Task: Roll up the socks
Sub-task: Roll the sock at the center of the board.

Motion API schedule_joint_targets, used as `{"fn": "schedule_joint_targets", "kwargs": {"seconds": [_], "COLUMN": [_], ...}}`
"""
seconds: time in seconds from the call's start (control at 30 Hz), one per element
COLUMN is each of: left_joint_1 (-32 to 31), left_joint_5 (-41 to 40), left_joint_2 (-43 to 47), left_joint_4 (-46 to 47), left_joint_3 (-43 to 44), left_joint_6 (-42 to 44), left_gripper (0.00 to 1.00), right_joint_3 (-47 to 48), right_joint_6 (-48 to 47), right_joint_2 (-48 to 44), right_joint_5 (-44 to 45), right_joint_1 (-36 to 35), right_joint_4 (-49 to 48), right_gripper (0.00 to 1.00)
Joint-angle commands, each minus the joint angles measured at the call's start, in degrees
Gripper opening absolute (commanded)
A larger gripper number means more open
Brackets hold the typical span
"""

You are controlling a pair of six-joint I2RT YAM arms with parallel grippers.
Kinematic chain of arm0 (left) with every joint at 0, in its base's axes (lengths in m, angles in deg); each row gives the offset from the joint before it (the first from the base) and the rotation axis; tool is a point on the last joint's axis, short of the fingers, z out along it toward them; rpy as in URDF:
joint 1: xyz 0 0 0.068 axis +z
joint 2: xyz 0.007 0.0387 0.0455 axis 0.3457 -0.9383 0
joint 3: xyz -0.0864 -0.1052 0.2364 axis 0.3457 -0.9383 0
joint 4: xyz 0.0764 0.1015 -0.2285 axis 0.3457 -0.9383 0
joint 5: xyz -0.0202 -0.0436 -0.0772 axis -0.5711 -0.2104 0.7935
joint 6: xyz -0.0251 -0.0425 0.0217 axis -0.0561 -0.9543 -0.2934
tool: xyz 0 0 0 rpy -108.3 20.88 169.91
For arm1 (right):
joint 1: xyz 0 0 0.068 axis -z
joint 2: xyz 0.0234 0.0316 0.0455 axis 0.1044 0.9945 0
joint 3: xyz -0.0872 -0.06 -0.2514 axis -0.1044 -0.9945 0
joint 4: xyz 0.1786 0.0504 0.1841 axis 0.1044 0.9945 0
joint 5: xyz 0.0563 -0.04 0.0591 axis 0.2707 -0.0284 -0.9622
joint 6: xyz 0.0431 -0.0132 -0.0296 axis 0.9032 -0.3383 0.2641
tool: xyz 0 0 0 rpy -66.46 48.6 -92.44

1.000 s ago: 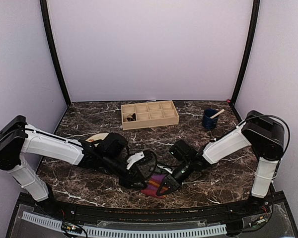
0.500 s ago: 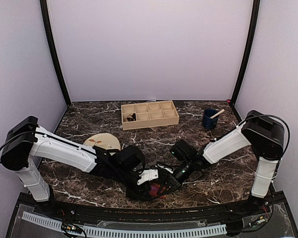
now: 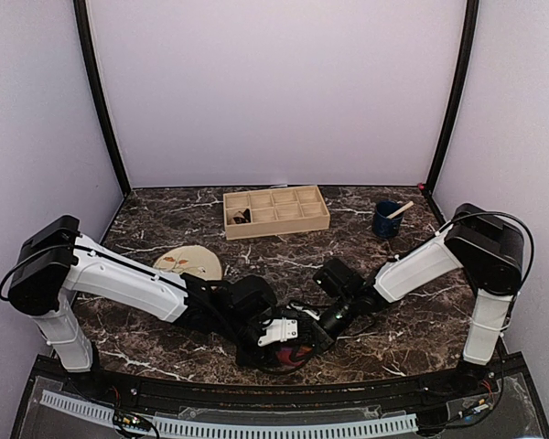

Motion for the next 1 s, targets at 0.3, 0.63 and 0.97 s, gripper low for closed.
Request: {"fn": "schedule_joint_targets", "kwargs": {"seconds": [0.3,0.63,0.97], "left_joint_1": [-0.52,-0.6,-0.56], "left_joint_5": [-3.08,2.24,8.77], "left_joint_2": [-1.21,-0.53,-5.23], "left_joint_4": [-2.24,-3.73,-11.13], "left_joint_3": [0.88,1.94,8.65], "left_joint_6": [4.1,6.23,5.61], "left_gripper": [0.32,0.23,0.0], "right_joint_3": [-0.93,-1.18,-0.95], "right_joint_6": [-1.51,-1.21,-1.92], "right_joint_2": [0.71,1.12,0.96], "right_joint_5": [0.29,0.19,2.89], "right_joint_1": [0.3,0.29,0.46], "right_joint_4": [3.56,3.61,5.55], "right_gripper": [0.0,0.0,0.0]}}
